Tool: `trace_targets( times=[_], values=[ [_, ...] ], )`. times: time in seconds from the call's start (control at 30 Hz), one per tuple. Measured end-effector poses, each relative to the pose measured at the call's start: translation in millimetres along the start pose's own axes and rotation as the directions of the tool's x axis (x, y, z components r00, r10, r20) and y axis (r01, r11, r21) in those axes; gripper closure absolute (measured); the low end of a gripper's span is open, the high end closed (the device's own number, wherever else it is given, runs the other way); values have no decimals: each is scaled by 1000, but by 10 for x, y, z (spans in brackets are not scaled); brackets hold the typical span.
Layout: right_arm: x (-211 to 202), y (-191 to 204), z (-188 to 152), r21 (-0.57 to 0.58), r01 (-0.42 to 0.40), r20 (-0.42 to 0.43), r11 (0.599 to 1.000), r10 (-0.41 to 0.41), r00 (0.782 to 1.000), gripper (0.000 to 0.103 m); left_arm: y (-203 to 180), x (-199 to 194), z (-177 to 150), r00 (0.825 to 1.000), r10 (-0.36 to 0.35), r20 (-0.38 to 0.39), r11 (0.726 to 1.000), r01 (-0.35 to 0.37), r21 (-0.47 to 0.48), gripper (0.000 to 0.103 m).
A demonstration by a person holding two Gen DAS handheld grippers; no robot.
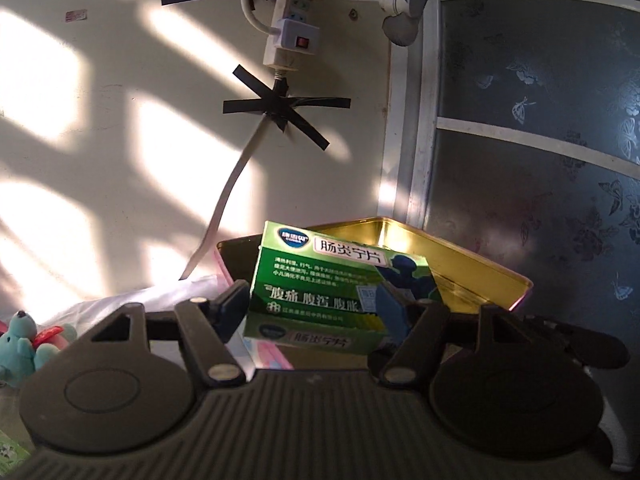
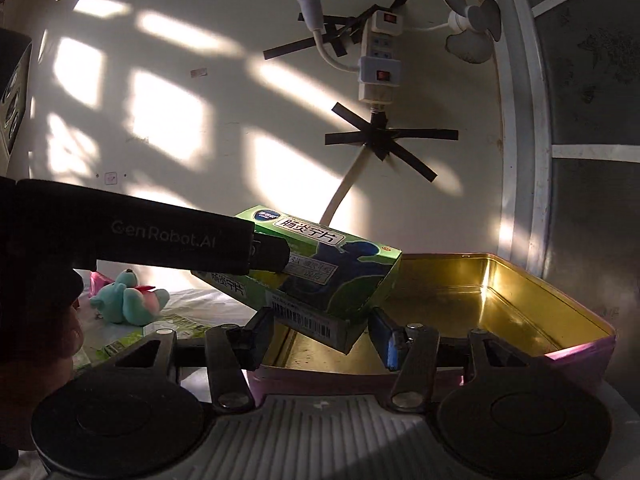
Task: Organize objects
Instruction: 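Carry the medicine box into the pink tin and open both grippers, then withdraw both grippers from the tin toward the toothpaste box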
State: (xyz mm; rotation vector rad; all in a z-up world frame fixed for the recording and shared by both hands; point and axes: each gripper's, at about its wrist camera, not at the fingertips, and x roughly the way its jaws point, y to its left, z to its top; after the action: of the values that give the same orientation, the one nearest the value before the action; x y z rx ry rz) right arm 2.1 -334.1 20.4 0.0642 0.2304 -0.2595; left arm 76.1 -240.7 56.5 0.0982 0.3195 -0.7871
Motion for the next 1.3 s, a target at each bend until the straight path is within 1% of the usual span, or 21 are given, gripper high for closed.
trace_targets(
  times=[0.1,0.17,0.23,0.27,0.37,0.43,0.63,0.7,0.77,0.9,0.97,1.1,1.13,1.2,1.3],
  values=[
    [106,-178,-62,33,42,-28,999,-42,999,50,-135,189,-23,1000,-10,-17,1000,10,23,33],
    [183,-260,-97,62,56,-41,997,-53,998,50,-177,277,-53,1000,-5,-20,999,5,39,33],
    [249,-286,-118,62,93,-30,994,-91,995,50,-198,370,-63,999,-2,-38,999,4,45,32],
    [267,-284,-118,57,112,-16,992,-111,994,48,-205,397,-73,999,-1,-47,999,3,45,32],
    [305,-329,-146,75,141,-6,987,-140,990,47,-258,519,-78,997,34,-67,998,-30,62,31],
    [315,-345,-153,66,159,6,985,-160,987,44,-256,547,-92,995,61,-74,997,-57,54,28],
    [222,-359,-155,79,157,52,985,-161,986,41,-187,522,-83,988,117,-96,993,-116,18,26],
    [171,-333,-139,83,145,67,986,-151,986,40,-139,426,-65,988,123,-91,992,-123,-4,26],
    [115,-281,-121,76,129,82,989,-136,987,40,-88,305,-42,985,151,-83,988,-153,-13,25],
    [-7,-124,-66,55,97,109,994,-102,989,38,70,42,-51,969,236,-77,971,-239,-22,24],
    [-57,-28,-48,47,74,103,996,-79,992,35,198,-110,-88,958,276,-78,959,-280,-41,23],
    [-161,198,-69,51,10,80,999,-14,997,35,458,-414,-225,936,341,-92,935,-348,-71,23],
    [-179,269,-81,51,-10,69,999,6,998,35,525,-479,-280,928,359,-101,927,-367,-75,22],
    [-187,452,-110,43,-70,36,997,68,997,35,663,-574,-400,907,401,-131,909,-412,-71,22],
    [-171,737,-154,11,-148,-15,989,148,989,35,875,-706,-579,873,454,-180,878,-473,-78,22]
  ],
)
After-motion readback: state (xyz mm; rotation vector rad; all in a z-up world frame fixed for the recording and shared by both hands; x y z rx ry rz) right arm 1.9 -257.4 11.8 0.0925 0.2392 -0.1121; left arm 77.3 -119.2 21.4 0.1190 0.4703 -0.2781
